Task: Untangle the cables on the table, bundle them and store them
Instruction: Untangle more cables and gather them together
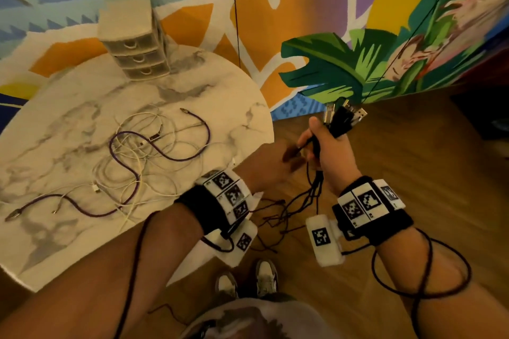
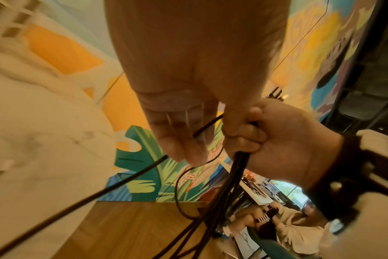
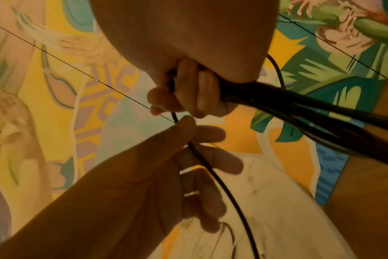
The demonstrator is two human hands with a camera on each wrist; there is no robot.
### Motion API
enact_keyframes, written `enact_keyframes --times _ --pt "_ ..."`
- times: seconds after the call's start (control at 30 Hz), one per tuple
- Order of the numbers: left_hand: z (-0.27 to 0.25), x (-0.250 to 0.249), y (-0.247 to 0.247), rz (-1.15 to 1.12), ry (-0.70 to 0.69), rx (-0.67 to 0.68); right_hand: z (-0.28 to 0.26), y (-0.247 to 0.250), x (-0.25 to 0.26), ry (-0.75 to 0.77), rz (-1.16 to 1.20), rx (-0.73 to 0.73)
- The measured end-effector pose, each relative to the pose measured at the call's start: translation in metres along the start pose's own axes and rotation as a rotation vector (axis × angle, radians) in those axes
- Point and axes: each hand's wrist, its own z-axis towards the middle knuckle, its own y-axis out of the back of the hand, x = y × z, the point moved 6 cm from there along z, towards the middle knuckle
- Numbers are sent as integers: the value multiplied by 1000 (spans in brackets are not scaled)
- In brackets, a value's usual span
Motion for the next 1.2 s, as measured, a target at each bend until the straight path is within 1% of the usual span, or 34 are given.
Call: enact_keyframes --times 0.03,0.07,0.13,0.17,0.2,0.23,0.3,0.37,0.4,0.43,0.47,0.5,0.53,0.57,0.6,0.63,0.67,0.7,0.77,0.8,0.87,0.9,0.93,0.97,1.0,1.03,1.07,1.1,1.13,1.2 --pt "7 -4 -6 -73 0 3 0 6 1 5 -9 5" --pt "13 -1 -11 -199 31 -6 0 15 2 9 -20 -1" --pt "18 26 -29 -561 199 -5 1 36 1 12 -72 -33" --pt "19 46 -40 -620 269 14 2 45 -1 14 -109 -49" --pt "19 66 -51 -545 315 49 2 54 -2 13 -132 -65" --pt "18 85 -62 -422 362 111 2 64 -3 10 -132 -83" --pt "7 116 -83 -204 514 309 1 77 -5 -3 -98 -112" --pt "-7 131 -95 1 646 522 -1 81 -3 -7 -76 -125" --pt "-9 131 -94 128 663 593 -2 82 -1 -6 -74 -123" --pt "-10 124 -90 215 665 630 -2 81 -1 -7 -72 -113" --pt "-7 114 -86 245 648 648 -3 79 0 -12 -66 -99" --pt "4 101 -81 249 557 608 -4 76 1 -15 -60 -78" --pt "15 79 -73 247 392 507 -5 72 2 -12 -53 -56" --pt "28 51 -66 194 196 389 -5 68 3 -6 -52 -41" --pt "32 18 -58 76 33 310 -5 64 6 2 -59 -35" --pt "32 -9 -55 -62 -57 277 -4 62 9 18 -74 -32" --pt "32 -32 -53 -114 -100 276 -2 59 12 51 -101 -26" --pt "33 -50 -53 -131 -130 263 0 56 16 94 -144 -10" --pt "35 -74 -52 -153 -121 194 2 54 26 157 -214 25" --pt "37 -80 -50 -221 -98 153 2 56 30 166 -221 30" --pt "38 -88 -48 -451 -52 91 0 63 33 155 -207 56" --pt "38 -91 -47 -562 -27 71 0 66 30 139 -163 97" --pt "38 -93 -45 -638 -3 54 -2 68 25 120 -96 168" --pt "39 -94 -39 -673 15 21 -4 66 18 105 -28 248" --pt "40 -95 -32 -692 13 -16 -6 61 10 97 -19 330" --pt "41 -97 -23 -695 -16 -39 -9 53 0 96 -68 394" --pt "44 -101 -15 -693 -47 -56 -10 45 -11 92 -159 416" --pt "47 -105 -6 -666 -79 -80 -10 40 -23 72 -237 394" --pt "49 -111 4 -587 -118 -127 -5 38 -36 62 -301 338" --pt "50 -127 23 -305 -227 -218 4 43 -59 -4 -318 166"
